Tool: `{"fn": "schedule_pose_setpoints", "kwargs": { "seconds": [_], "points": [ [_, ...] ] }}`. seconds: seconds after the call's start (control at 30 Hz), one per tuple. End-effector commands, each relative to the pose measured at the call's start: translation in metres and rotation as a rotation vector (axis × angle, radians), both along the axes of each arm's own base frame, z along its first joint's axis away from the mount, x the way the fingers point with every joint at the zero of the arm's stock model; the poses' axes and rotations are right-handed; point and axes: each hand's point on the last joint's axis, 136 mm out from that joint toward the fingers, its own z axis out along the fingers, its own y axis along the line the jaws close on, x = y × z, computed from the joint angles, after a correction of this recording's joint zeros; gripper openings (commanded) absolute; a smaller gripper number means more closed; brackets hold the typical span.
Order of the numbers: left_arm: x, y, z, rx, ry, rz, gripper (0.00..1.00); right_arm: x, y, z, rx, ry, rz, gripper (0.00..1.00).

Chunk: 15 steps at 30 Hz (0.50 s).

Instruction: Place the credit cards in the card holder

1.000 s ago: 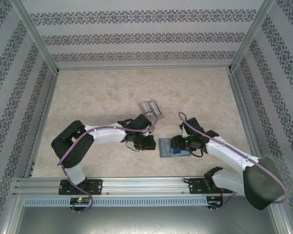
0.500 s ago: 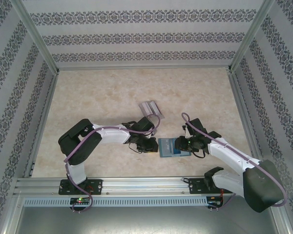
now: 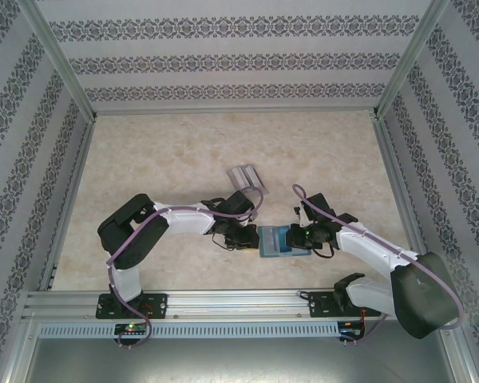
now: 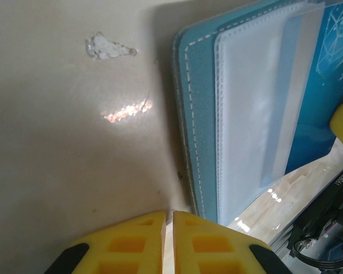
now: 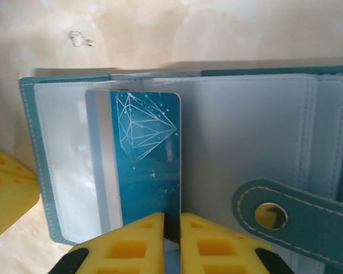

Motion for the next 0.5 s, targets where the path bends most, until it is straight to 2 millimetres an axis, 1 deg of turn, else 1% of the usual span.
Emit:
{"fn": "schedule_pose_setpoints", "kwargs": {
  "seconds": [0.0, 0.17, 0.37, 0.47],
  "points": [
    [0.002, -0.005, -0.009, 0.032, -0.022, -0.009, 0.12, -0.003, 0.007, 0.006, 0.042, -0.007, 0.032, 0.11],
    [0.004, -0.001, -0.012, 0.060, -0.032, -0.015, 0.10, -0.006, 0.013, 0.000, 0.047, 0.008, 0.043, 0.10],
    [0.002, 0.001, -0.015, 0.071, -0.033, -0.019, 0.09, -0.005, 0.031, -0.005, 0.059, 0.030, 0.068, 0.10],
    [0.002, 0.005, -0.015, 0.081, -0.037, -0.014, 0.08, -0.004, 0.044, -0.003, 0.065, 0.043, 0.092, 0.11]
  ]
}}
